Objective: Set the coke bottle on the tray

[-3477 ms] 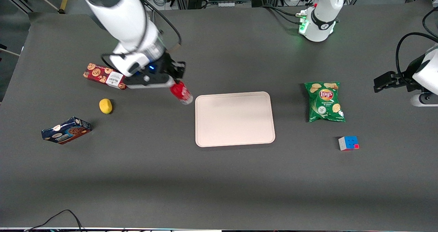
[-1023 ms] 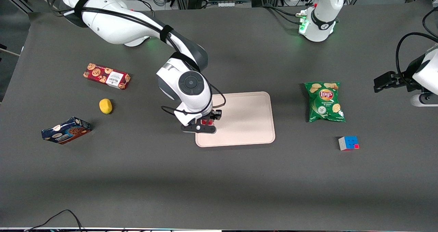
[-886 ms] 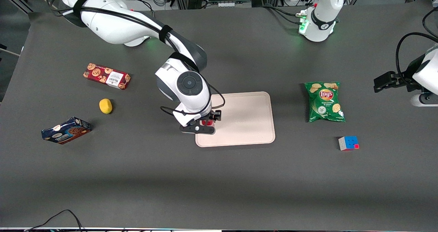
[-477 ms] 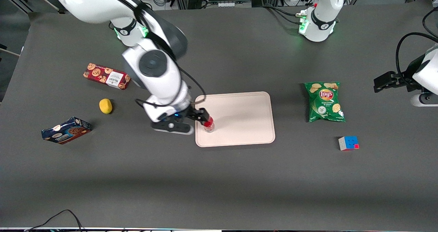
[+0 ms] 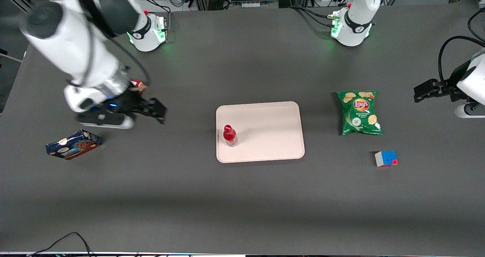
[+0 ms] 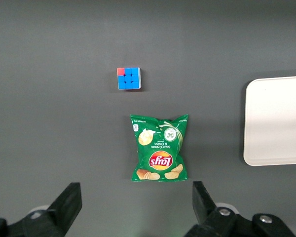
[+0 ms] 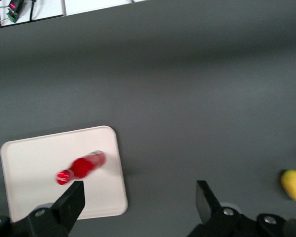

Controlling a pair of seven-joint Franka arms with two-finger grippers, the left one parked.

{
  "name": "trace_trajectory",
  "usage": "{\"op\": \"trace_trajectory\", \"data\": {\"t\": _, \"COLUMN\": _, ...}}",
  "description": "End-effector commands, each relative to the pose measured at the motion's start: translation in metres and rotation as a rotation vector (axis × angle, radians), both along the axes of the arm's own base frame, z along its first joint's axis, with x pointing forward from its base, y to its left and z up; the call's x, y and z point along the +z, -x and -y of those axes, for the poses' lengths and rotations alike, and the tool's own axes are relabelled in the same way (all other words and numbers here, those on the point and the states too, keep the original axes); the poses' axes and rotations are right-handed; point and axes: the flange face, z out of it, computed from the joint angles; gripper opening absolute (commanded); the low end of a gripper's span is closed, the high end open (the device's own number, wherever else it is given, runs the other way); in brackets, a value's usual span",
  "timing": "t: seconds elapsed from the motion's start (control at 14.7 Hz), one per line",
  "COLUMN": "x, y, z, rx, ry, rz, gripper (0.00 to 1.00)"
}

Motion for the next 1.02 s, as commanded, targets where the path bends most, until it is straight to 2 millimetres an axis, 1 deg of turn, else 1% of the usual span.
{"op": "trace_trajectory", "data": {"t": 0.0, "x": 0.006, "y": 0.04, "z": 0.077, "rx": 0.057, "ry": 0.027, "rz": 0.009, "gripper": 1.0}}
{"op": "trace_trajectory", "data": {"t": 0.07, "x": 0.01, "y": 0.047, "z": 0.103, "rx": 0.065, "ry": 0.036, "rz": 0.01, "gripper": 1.0}}
{"op": "trace_trajectory", "data": {"t": 0.14, "x": 0.015, "y": 0.052, "z": 0.123, "rx": 0.08, "ry": 0.042, "rz": 0.016, "gripper": 1.0}}
{"op": "trace_trajectory", "data": {"t": 0.27, "x": 0.027, "y": 0.054, "z": 0.162, "rx": 0.08, "ry": 0.043, "rz": -0.024, "gripper": 1.0}}
{"op": "trace_trajectory", "data": {"t": 0.34, "x": 0.033, "y": 0.054, "z": 0.17, "rx": 0.079, "ry": 0.045, "rz": -0.04, "gripper": 1.0}}
{"op": "trace_trajectory", "data": {"t": 0.41, "x": 0.041, "y": 0.055, "z": 0.173, "rx": 0.081, "ry": 0.046, "rz": -0.049, "gripper": 1.0}}
{"op": "trace_trajectory", "data": {"t": 0.55, "x": 0.046, "y": 0.059, "z": 0.186, "rx": 0.087, "ry": 0.046, "rz": -0.1, "gripper": 1.0}}
{"op": "trace_trajectory", "data": {"t": 0.68, "x": 0.044, "y": 0.063, "z": 0.19, "rx": 0.1, "ry": 0.046, "rz": -0.136, "gripper": 1.0}}
{"op": "trace_trajectory", "data": {"t": 0.95, "x": 0.046, "y": 0.065, "z": 0.189, "rx": 0.106, "ry": 0.046, "rz": -0.146, "gripper": 1.0}}
